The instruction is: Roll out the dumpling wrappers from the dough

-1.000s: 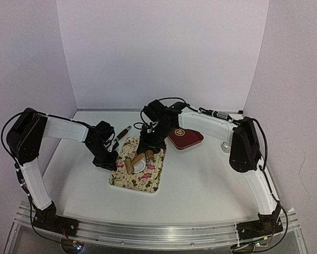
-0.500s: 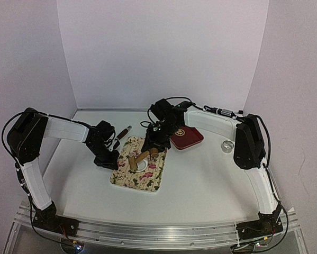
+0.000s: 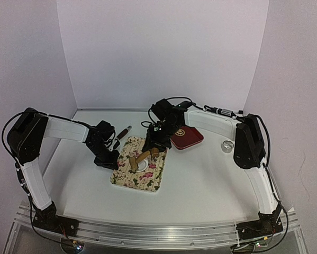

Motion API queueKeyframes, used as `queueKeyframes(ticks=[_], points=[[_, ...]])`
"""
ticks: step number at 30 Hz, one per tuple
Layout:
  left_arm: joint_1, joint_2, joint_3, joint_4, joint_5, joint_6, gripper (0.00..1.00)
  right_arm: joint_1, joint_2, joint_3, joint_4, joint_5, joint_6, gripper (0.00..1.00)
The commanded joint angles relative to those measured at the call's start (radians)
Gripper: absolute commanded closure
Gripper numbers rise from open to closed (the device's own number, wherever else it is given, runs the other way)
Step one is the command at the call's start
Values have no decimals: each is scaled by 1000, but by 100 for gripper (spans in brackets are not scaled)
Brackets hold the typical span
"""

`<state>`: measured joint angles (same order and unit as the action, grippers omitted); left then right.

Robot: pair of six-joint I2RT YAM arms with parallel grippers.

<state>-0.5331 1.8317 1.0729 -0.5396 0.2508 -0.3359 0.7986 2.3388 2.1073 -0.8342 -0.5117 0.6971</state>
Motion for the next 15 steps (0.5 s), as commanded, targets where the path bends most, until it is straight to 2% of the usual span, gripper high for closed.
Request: queueKeyframes(ticks=[1,15], points=[[7,34,-30,-40,-58,25,100,-47,119,-40,-248,324,-5,100],[7,27,-45,-33,-41,40,100,-50,233,37,-347,395,35,100]])
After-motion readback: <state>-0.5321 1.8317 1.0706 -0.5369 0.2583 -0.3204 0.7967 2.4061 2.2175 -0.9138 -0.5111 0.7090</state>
